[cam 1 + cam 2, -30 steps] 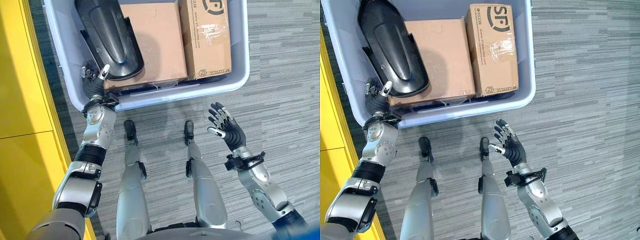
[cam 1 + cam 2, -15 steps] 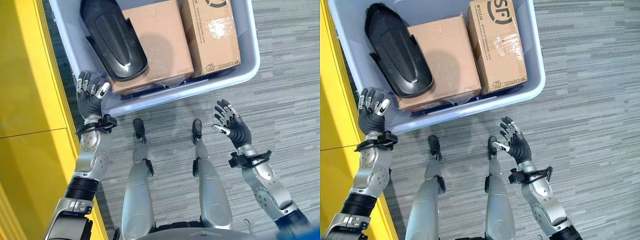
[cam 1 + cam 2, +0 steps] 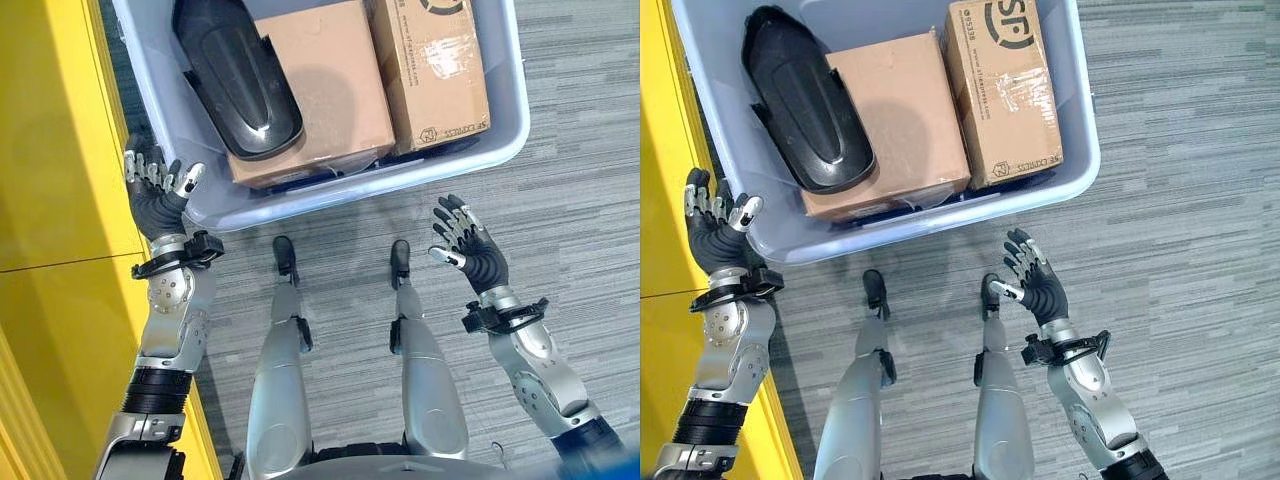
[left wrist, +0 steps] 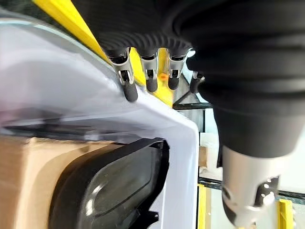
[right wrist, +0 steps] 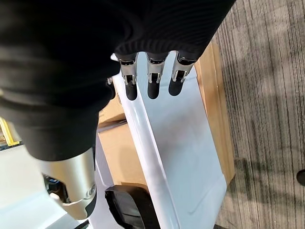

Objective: Move parts from the plastic box to the shelf.

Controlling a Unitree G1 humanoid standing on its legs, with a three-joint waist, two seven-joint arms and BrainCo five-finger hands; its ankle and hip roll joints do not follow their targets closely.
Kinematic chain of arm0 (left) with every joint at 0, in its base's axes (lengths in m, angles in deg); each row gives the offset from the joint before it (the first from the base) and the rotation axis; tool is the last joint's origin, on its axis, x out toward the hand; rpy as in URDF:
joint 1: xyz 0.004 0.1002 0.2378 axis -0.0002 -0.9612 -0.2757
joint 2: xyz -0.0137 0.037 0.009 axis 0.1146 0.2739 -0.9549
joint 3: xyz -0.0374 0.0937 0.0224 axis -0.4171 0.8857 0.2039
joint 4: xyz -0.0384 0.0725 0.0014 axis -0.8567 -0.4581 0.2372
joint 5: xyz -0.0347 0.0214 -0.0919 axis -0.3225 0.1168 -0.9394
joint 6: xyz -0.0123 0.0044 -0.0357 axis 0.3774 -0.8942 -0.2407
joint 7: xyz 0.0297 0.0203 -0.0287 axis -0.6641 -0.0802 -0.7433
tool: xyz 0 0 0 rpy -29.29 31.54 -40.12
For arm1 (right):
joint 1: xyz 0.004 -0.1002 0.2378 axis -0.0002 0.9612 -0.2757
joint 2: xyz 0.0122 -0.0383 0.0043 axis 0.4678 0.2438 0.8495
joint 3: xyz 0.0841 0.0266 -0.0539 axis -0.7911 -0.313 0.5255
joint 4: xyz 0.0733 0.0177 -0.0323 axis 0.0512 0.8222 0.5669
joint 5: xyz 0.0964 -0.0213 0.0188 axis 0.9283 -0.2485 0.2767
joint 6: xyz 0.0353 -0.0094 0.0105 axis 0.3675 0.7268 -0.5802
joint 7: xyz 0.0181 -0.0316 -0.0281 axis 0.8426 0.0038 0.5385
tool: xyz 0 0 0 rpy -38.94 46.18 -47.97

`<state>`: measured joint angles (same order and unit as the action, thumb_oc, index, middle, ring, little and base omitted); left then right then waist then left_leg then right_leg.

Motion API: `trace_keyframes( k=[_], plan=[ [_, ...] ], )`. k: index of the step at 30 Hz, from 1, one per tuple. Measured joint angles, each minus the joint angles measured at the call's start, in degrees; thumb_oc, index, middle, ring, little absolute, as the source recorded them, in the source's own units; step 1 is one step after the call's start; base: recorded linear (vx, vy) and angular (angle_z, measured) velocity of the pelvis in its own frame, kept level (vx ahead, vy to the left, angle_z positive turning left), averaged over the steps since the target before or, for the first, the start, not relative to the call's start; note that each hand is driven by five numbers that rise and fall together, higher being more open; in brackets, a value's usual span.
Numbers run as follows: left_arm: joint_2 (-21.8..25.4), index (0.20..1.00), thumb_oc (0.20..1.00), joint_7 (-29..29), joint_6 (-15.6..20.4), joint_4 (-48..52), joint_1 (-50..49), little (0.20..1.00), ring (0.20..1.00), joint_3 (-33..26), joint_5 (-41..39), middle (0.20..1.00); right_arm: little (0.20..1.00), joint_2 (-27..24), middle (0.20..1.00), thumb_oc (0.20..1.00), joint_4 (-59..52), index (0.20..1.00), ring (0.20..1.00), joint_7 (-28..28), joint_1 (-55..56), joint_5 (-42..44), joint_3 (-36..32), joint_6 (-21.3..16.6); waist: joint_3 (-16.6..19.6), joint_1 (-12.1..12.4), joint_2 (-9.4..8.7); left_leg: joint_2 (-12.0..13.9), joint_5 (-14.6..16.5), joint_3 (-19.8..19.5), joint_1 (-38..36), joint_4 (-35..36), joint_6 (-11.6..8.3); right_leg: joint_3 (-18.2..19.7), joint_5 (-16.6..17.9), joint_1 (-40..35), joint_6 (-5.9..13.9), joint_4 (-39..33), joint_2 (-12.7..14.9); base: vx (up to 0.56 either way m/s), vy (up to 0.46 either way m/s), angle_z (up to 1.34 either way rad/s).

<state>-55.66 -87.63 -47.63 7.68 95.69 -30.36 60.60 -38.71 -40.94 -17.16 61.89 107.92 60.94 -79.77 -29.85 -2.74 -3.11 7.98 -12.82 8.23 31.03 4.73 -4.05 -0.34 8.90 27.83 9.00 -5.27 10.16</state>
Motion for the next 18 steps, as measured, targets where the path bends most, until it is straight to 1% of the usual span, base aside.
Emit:
trace_keyframes(
  k=[4,6,8,10,11,13,14,16,18],
  plan=[
    [1.2,1.000,1.000,-1.7,0.1,5.0,0.2,1.000,1.000,-0.9,5.8,1.000,1.000,0.0,1.000,1.000,0.0,1.000,1.000,0.1,0.0,0.0,0.0,-0.5,0.0,0.1,0.00,0.0,0.0,-0.1,0.0,0.0,0.00,-0.1,0.0,-0.1,0.00,0.0,0.0,0.00,0.000,0.00],
    [3.3,1.000,1.000,-2.2,0.1,5.5,1.0,1.000,1.000,-0.8,9.3,1.000,1.000,0.0,1.000,1.000,0.0,1.000,1.000,0.2,0.0,0.0,0.0,-0.5,0.0,-0.1,0.00,0.0,0.0,-0.1,-0.1,-0.1,0.00,-0.1,0.0,-0.2,0.00,0.0,0.0,0.00,0.000,0.00],
    [4.2,1.000,1.000,-2.5,-0.1,5.4,2.0,1.000,1.000,-0.5,11.3,1.000,1.000,0.0,1.000,1.000,0.0,1.000,1.000,0.2,0.0,0.0,0.0,-0.5,0.0,0.0,0.00,0.0,0.0,-0.2,-0.1,-0.1,0.00,-0.2,0.0,-0.3,0.00,0.0,0.0,0.00,0.000,0.00],
    [5.8,1.000,1.000,-3.5,-0.6,4.7,6.5,1.000,1.000,1.4,13.9,1.000,1.000,0.0,1.000,1.000,0.1,1.000,1.000,0.6,-0.1,0.0,0.1,-0.6,0.0,-0.3,-0.01,0.0,0.0,-0.3,-0.1,-0.2,0.00,-0.3,0.0,-0.4,0.00,0.0,0.0,0.00,0.000,0.00],
    [5.8,1.000,1.000,-3.6,-0.6,4.5,7.3,1.000,1.000,1.7,13.9,1.000,1.000,0.0,1.000,1.000,0.1,1.000,1.000,0.6,-0.1,0.0,0.2,-0.6,0.0,-0.3,-0.01,-0.1,0.0,-0.3,-0.1,-0.3,0.00,-0.3,0.0,-0.4,0.01,0.0,-0.1,0.00,0.000,0.00],
    [7.8,1.000,1.000,-4.3,-0.9,0.8,13.8,1.000,1.000,4.7,15.4,1.000,1.000,0.0,1.000,1.000,0.1,1.000,1.000,0.7,-0.2,0.0,0.5,-0.8,0.0,-0.6,-0.01,-0.1,0.0,-0.3,-0.1,-0.4,0.00,-0.3,0.1,-0.5,0.04,0.0,-0.2,0.00,0.000,0.00],
    [8.3,1.000,1.000,-4.4,-1.4,-0.6,16.1,1.000,1.000,5.6,15.7,1.000,1.000,0.0,1.000,1.000,0.0,1.000,1.000,0.9,-0.2,0.0,0.6,-0.9,0.0,-1.4,-0.19,-0.1,0.0,-0.3,-0.1,-0.5,0.00,-0.3,0.1,-0.5,0.04,0.0,-0.2,0.00,0.000,0.00],
    [8.5,1.000,1.000,-4.5,-1.6,-4.7,20.7,1.000,1.000,8.4,16.0,1.000,1.000,-0.1,1.000,1.000,0.1,1.000,1.000,1.3,0.0,0.0,0.8,-1.0,0.0,-1.9,-0.19,-0.1,0.1,-0.3,-0.1,-0.7,0.12,-0.2,0.2,-0.7,0.03,0.0,-0.2,0.00,0.000,0.00],
    [8.3,1.000,1.000,-4.7,-1.7,-7.5,23.4,1.000,1.000,10.8,15.9,1.000,1.000,0.0,1.000,1.000,0.1,1.000,1.000,1.6,0.0,0.0,1.1,-1.0,0.0,-3.3,-0.21,0.0,0.1,-0.4,-0.1,-0.8,0.12,-0.2,0.2,-0.6,0.01,0.0,-0.2,0.00,0.000,0.00]
  ],
)
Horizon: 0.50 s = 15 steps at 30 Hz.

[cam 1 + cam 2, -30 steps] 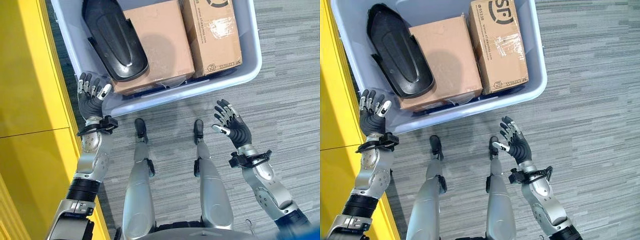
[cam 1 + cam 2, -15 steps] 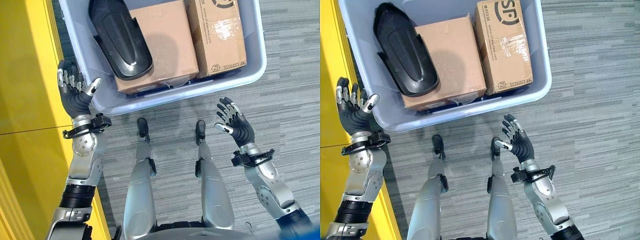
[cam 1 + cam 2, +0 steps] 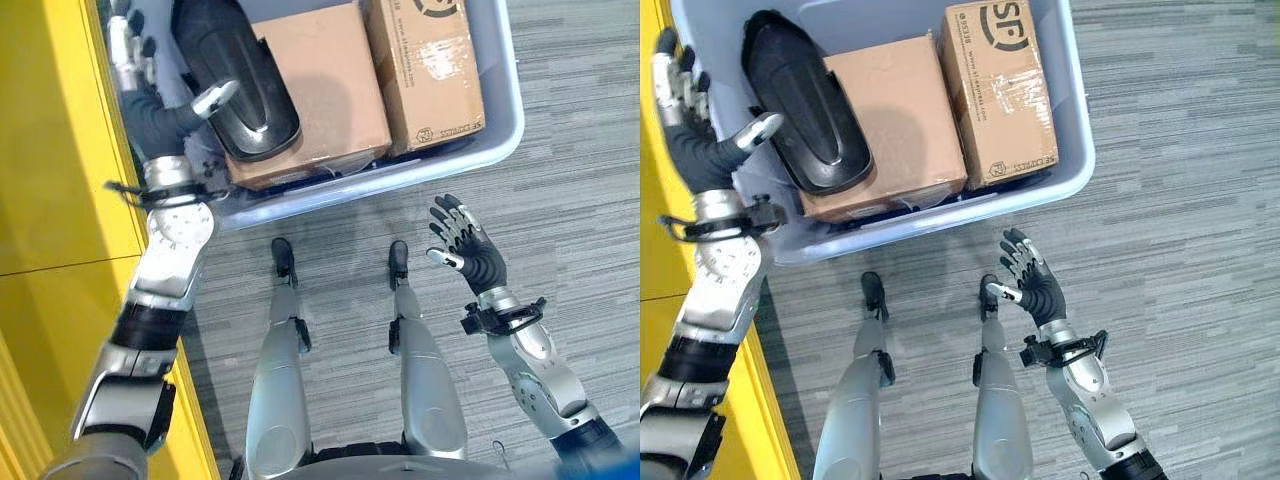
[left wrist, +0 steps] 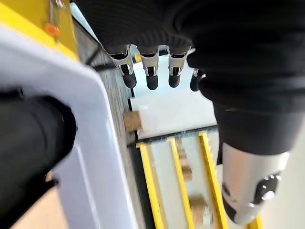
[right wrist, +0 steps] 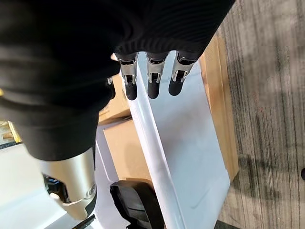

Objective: Move parts from the plastic box to the shelf.

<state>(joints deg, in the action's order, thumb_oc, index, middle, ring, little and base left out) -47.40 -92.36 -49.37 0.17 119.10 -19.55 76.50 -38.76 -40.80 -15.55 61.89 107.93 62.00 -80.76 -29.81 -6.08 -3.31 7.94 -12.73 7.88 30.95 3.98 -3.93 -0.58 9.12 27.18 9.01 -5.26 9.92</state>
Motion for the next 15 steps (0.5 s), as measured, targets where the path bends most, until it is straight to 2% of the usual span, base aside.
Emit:
trace_keyframes(
  k=[2,4,8,11,15],
  plan=[
    [-2.0,1.000,1.000,-0.2,-0.6,-4.6,3.5,1.000,1.000,2.7,0.0,1.000,1.000,0.0,1.000,1.000,0.0,1.000,1.000,0.2,0.0,0.0,0.9,0.0,0.0,-1.3,-0.04,0.1,0.0,0.1,0.0,0.0,0.00,0.1,0.0,0.0,-0.04,0.0,-0.1,0.00,-0.007,-0.02],
    [-2.0,1.000,1.000,-0.3,-0.9,-6.9,4.3,1.000,1.000,3.0,-0.1,1.000,1.000,0.0,1.000,1.000,0.0,1.000,1.000,0.3,0.0,0.0,1.5,0.0,0.0,-2.4,-0.13,0.3,0.0,0.2,0.0,0.0,0.00,0.2,0.1,0.2,-0.13,0.0,-0.3,0.03,-0.004,-0.05],
    [-1.9,1.000,1.000,-1.5,-1.6,-20.6,11.2,1.000,1.000,5.2,-2.7,1.000,1.000,0.0,1.000,1.000,0.1,1.000,1.000,0.4,0.2,0.2,2.1,-0.6,0.1,-3.2,-1.24,0.8,0.2,0.3,0.1,0.0,-0.25,0.4,0.2,0.4,-0.30,0.0,-0.9,0.03,0.003,-0.04],
    [-2.0,1.000,1.000,-1.5,-2.0,-23.1,11.6,1.000,1.000,5.6,-3.5,1.000,1.000,0.0,1.000,1.000,0.1,1.000,1.000,0.4,0.2,0.3,2.3,-0.6,0.1,-3.8,-1.55,0.8,0.2,0.4,0.2,0.0,-0.25,0.4,0.2,0.5,-0.30,0.0,-0.9,0.00,0.000,0.00],
    [-1.9,1.000,1.000,-2.0,-2.6,-35.4,16.7,1.000,1.000,6.1,-11.6,1.000,1.000,0.0,1.000,1.000,-0.1,1.000,1.000,0.2,0.5,0.8,2.8,-0.7,0.2,-4.1,-2.21,0.9,0.1,0.3,2.0,-0.1,-0.30,0.3,0.3,2.2,-0.38,0.0,-1.0,0.00,0.000,0.00]
  ],
)
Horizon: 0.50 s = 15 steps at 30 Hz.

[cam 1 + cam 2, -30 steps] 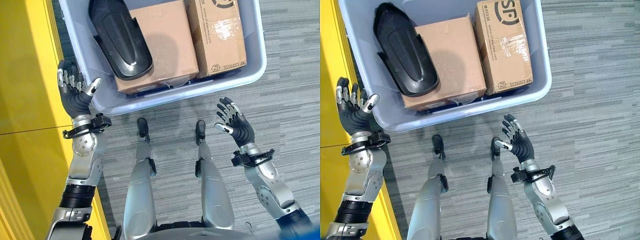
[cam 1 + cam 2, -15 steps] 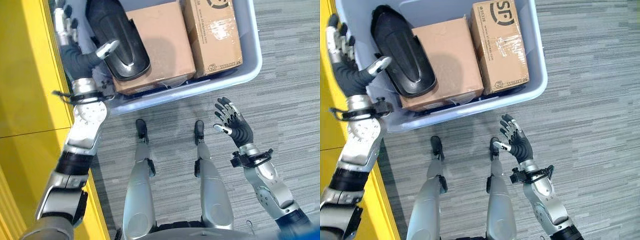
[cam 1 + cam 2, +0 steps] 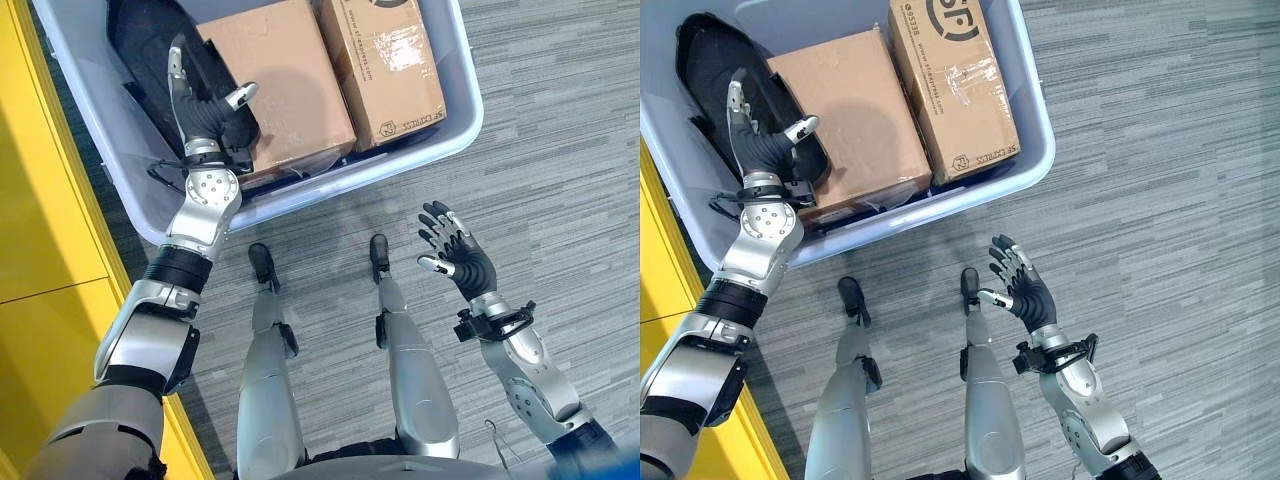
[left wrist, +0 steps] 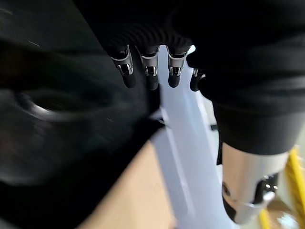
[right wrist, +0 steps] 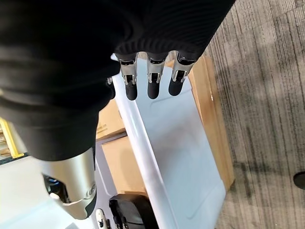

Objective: Move parts from the plastic box to the shelf.

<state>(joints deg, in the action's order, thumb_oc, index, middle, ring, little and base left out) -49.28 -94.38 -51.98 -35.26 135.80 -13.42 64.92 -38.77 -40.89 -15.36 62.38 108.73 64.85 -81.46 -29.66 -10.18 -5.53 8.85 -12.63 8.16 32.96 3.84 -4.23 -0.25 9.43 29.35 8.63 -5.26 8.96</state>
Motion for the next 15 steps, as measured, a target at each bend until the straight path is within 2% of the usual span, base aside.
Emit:
trace_keyframes(
  k=[3,8,15],
  plan=[
    [0.8,1.000,1.000,-0.9,1.0,-5.1,2.8,1.000,1.000,0.1,-1.8,1.000,1.000,-0.8,1.000,1.000,-0.3,1.000,1.000,-0.2,0.0,1.5,1.2,-0.2,-0.1,0.1,-1.22,0.1,0.0,0.0,0.2,0.1,-0.04,0.0,0.0,0.2,-0.01,0.0,-0.1,0.00,0.000,0.00],
    [2.5,1.000,1.000,-0.3,0.1,-11.4,8.1,1.000,1.000,1.3,-4.6,1.000,1.000,-2.1,1.000,1.000,-0.7,1.000,1.000,-0.3,0.1,1.6,1.0,-1.1,-0.1,-0.4,-1.53,0.1,-0.1,-0.5,1.0,0.0,-0.10,-0.4,0.0,0.7,0.01,0.0,-0.1,0.00,-0.001,0.03],
    [2.4,1.000,1.000,-0.2,-1.1,-13.1,11.9,1.000,1.000,5.4,-3.3,1.000,1.000,-2.1,1.000,1.000,-1.3,1.000,1.000,-0.2,0.1,2.1,1.0,-1.2,0.1,-0.5,-2.73,0.0,-0.1,-0.6,1.7,-0.1,-0.14,-0.4,0.0,1.3,-0.01,0.0,-0.1,0.00,0.001,0.01]
  ],
)
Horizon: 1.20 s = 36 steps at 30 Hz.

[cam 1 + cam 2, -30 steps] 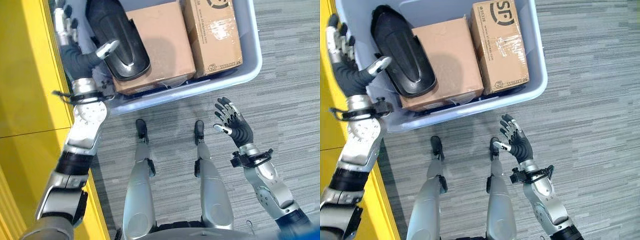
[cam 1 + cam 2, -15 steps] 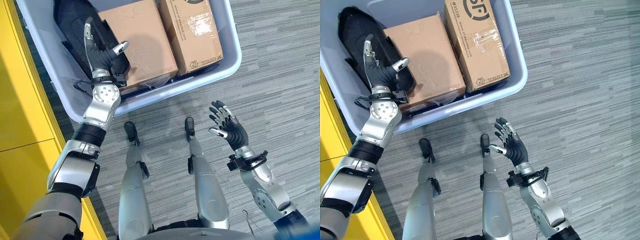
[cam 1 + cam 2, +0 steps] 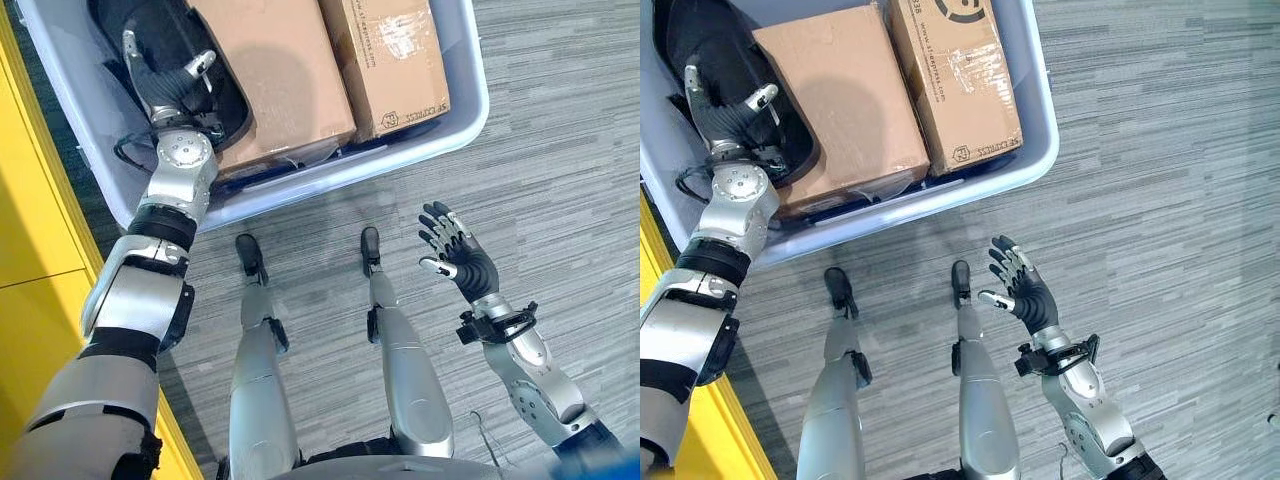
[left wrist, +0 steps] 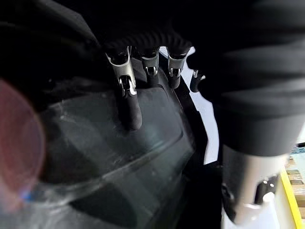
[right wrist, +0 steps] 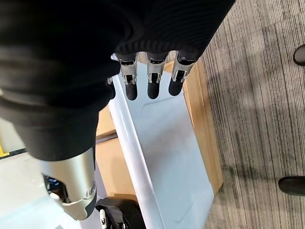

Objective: Move parts from the plastic box to the shelf.

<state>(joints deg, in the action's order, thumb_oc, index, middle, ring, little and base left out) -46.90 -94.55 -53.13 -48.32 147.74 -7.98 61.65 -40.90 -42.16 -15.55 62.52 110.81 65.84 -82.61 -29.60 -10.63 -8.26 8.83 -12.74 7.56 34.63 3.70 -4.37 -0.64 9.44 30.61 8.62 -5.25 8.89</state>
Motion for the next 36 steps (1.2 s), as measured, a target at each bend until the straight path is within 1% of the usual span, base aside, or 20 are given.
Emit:
trace_keyframes(
  k=[2,4,5,9,10,12,14,17,21,24,27,28,30,31,32,33,34,35,36],
  plan=[
    [0.5,1.000,1.000,0.9,-0.4,0.2,0.0,1.000,1.000,1.8,2.6,1.000,1.000,0.0,1.000,1.000,-0.2,1.000,1.000,0.2,0.0,0.1,0.0,0.0,0.0,0.0,-0.04,-0.1,0.0,0.0,0.0,0.0,0.00,0.0,0.0,0.0,0.00,0.0,0.1,0.00,0.000,0.00],
    [-0.2,1.000,1.000,1.5,-1.3,1.9,0.0,1.000,1.000,3.8,4.4,1.000,1.000,0.0,1.000,1.000,-0.2,1.000,1.000,0.5,0.0,0.1,0.0,0.0,0.0,0.0,-0.06,-0.1,0.0,0.0,0.1,-0.1,0.01,0.0,0.0,-0.1,0.00,0.0,0.2,0.00,0.000,0.00],
    [-1.0,1.000,1.000,2.6,-1.8,2.6,0.1,1.000,1.000,4.7,6.3,1.000,1.000,0.0,1.000,1.000,-0.2,1.000,1.000,0.7,0.0,0.1,0.0,0.0,0.0,0.0,-0.07,-0.2,0.0,0.0,0.1,-0.1,0.01,0.0,0.0,-0.1,0.00,0.0,0.2,0.00,0.000,0.00],
    [-3.7,1.000,1.000,3.8,-2.5,5.0,0.0,1.000,1.000,7.1,10.2,1.000,1.000,0.0,1.000,1.000,0.0,1.000,1.000,0.7,0.0,0.1,0.0,0.0,0.0,0.0,-0.08,-0.2,0.0,-0.1,0.1,-0.2,0.01,0.0,0.0,-0.1,0.00,0.0,0.2,0.00,0.000,0.00],
    [-5.9,1.000,1.000,3.9,-2.5,5.4,-0.1,1.000,1.000,7.7,10.5,1.000,1.000,0.0,1.000,1.000,0.0,1.000,1.000,0.8,0.0,0.1,0.1,0.0,0.0,-0.2,-0.08,-0.2,0.0,-0.1,0.1,-0.2,0.01,0.0,0.0,-0.1,0.00,0.0,0.2,0.00,0.000,0.00],
    [-7.0,1.000,1.000,4.0,-2.7,6.1,-0.1,1.000,1.000,8.3,10.6,1.000,1.000,0.0,1.000,1.000,0.0,1.000,1.000,0.8,0.0,0.2,0.0,0.0,0.0,-0.4,-0.09,-0.2,0.0,0.0,0.1,-0.2,0.02,0.0,0.0,-0.1,0.00,0.0,0.2,0.00,0.000,0.00],
    [-8.6,1.000,1.000,6.2,-3.8,7.9,-0.5,1.000,1.000,10.3,12.8,1.000,1.000,0.0,1.000,1.000,0.0,1.000,1.000,0.8,0.0,0.2,0.1,0.0,0.0,-1.2,-0.09,-0.4,0.0,0.0,0.1,-0.3,0.03,0.0,0.0,-0.1,0.00,0.0,0.1,0.00,0.000,0.00],
    [-10.3,1.000,1.000,7.2,-3.7,12.2,-3.8,1.000,1.000,10.9,13.5,1.000,1.000,0.0,1.000,1.000,0.0,1.000,1.000,0.8,-0.1,0.1,0.1,0.0,0.0,-1.3,-0.09,-0.4,0.1,0.1,0.1,-0.6,0.11,0.1,0.1,0.0,-0.05,0.0,0.1,0.00,0.000,-0.01],
    [-10.9,1.000,1.000,7.4,-3.6,13.3,-4.8,1.000,1.000,10.8,14.4,1.000,1.000,0.1,1.000,1.000,0.1,1.000,1.000,0.8,-0.3,0.1,0.1,0.1,0.0,-1.1,-0.09,-0.4,0.2,0.2,0.1,-0.8,0.16,0.4,0.2,0.0,0.00,0.0,0.1,0.00,0.000,0.00],
    [-8.6,1.000,1.000,7.4,-3.5,15.5,-6.8,1.000,1.000,10.2,14.3,1.000,1.000,0.1,1.000,1.000,0.3,1.000,1.000,0.7,-0.5,0.1,0.2,0.1,0.0,-1.0,-0.09,-0.4,0.2,0.3,0.0,-0.8,0.16,0.5,0.3,0.0,-0.01,0.0,0.1,0.00,0.000,0.00],
    [-7.5,1.000,1.000,7.2,-3.5,18.5,-9.8,1.000,1.000,8.0,14.1,1.000,1.000,0.1,1.000,1.000,0.2,1.000,1.000,0.7,-0.5,0.0,0.2,0.1,0.0,-0.9,-0.08,-0.4,0.2,0.7,-0.2,-0.8,0.17,0.8,0.4,0.0,-0.01,0.0,0.2,0.00,-0.003,-0.03],
    [-5.3,1.000,1.000,7.1,-3.3,22.4,-13.1,1.000,1.000,5.6,13.8,1.000,1.000,0.2,1.000,1.000,0.3,1.000,1.000,0.6,-0.6,0.0,0.2,0.1,0.0,-0.5,-0.05,-0.4,0.2,0.8,-0.3,-0.8,0.18,0.9,0.4,0.0,-0.02,0.0,0.2,0.00,-0.005,-0.05],
    [-4.0,1.000,1.000,7.0,-3.0,24.6,-15.7,1.000,1.000,4.1,13.8,1.000,1.000,0.2,1.000,1.000,0.3,1.000,1.000,0.6,-0.6,0.0,0.1,0.1,0.0,0.2,-0.01,-0.4,0.2,1.1,-0.6,-0.7,0.18,1.2,0.4,0.0,-0.03,0.0,0.2,0.01,-0.001,-0.06],
    [-3.0,1.000,1.000,7.0,-3.1,28.0,-17.8,1.000,1.000,2.6,13.6,1.000,1.000,0.2,1.000,1.000,0.6,1.000,1.000,0.6,-0.7,-0.1,0.1,0.1,0.0,0.8,0.05,-0.4,0.2,1.1,-0.7,-0.7,0.18,1.2,0.4,0.0,-0.03,0.0,0.2,0.01,0.001,-0.03],
    [-1.7,1.000,1.000,7.0,-2.5,33.1,-21.2,1.000,1.000,0.7,13.6,1.000,1.000,0.2,1.000,1.000,0.8,1.000,1.000,0.6,-0.6,-0.1,0.0,0.1,0.0,1.1,0.07,-0.4,0.2,1.1,-0.7,-0.7,0.18,1.3,0.4,0.0,-0.03,0.0,0.2,0.00,0.000,0.00],
    [-1.3,1.000,1.000,6.8,-0.9,39.4,-26.0,1.000,1.000,-3.1,13.3,1.000,1.000,0.2,1.000,1.000,1.3,1.000,1.000,0.6,-0.5,-0.3,-0.2,0.1,-0.1,1.9,0.16,-0.3,0.2,1.2,-0.8,-0.7,0.18,1.3,0.4,-0.1,-0.03,0.0,0.3,0.00,0.000,0.00],
    [-1.7,1.000,1.000,5.8,0.0,40.6,-27.2,1.000,1.000,-4.1,12.5,1.000,1.000,0.2,1.000,1.000,1.5,1.000,1.000,0.5,-0.5,-0.6,-0.2,0.1,-0.1,2.6,0.22,-0.3,0.2,1.2,-0.8,-0.7,0.18,1.3,0.4,-0.1,-0.03,0.0,0.3,0.00,0.000,0.00],
    [-1.9,1.000,1.000,5.5,0.3,39.5,-26.8,1.000,1.000,-4.1,12.3,1.000,1.000,0.2,1.000,1.000,1.5,1.000,1.000,0.6,-0.5,-0.6,-0.2,0.1,0.0,3.1,0.24,-0.2,0.2,1.1,-0.8,-0.7,0.19,1.3,0.5,-0.1,-0.01,0.0,0.4,0.01,-0.015,0.05],
    [-2.2,1.000,1.000,4.9,0.4,47.5,-31.9,1.000,1.000,-8.4,12.0,1.000,1.000,0.5,1.000,1.000,1.4,1.000,1.000,0.5,-0.6,-0.6,-0.2,0.1,-0.1,3.7,0.39,-0.5,0.2,1.1,-0.7,-0.7,0.19,1.2,0.5,-0.1,0.05,0.0,0.7,0.01,-0.018,0.04]
  ],
)
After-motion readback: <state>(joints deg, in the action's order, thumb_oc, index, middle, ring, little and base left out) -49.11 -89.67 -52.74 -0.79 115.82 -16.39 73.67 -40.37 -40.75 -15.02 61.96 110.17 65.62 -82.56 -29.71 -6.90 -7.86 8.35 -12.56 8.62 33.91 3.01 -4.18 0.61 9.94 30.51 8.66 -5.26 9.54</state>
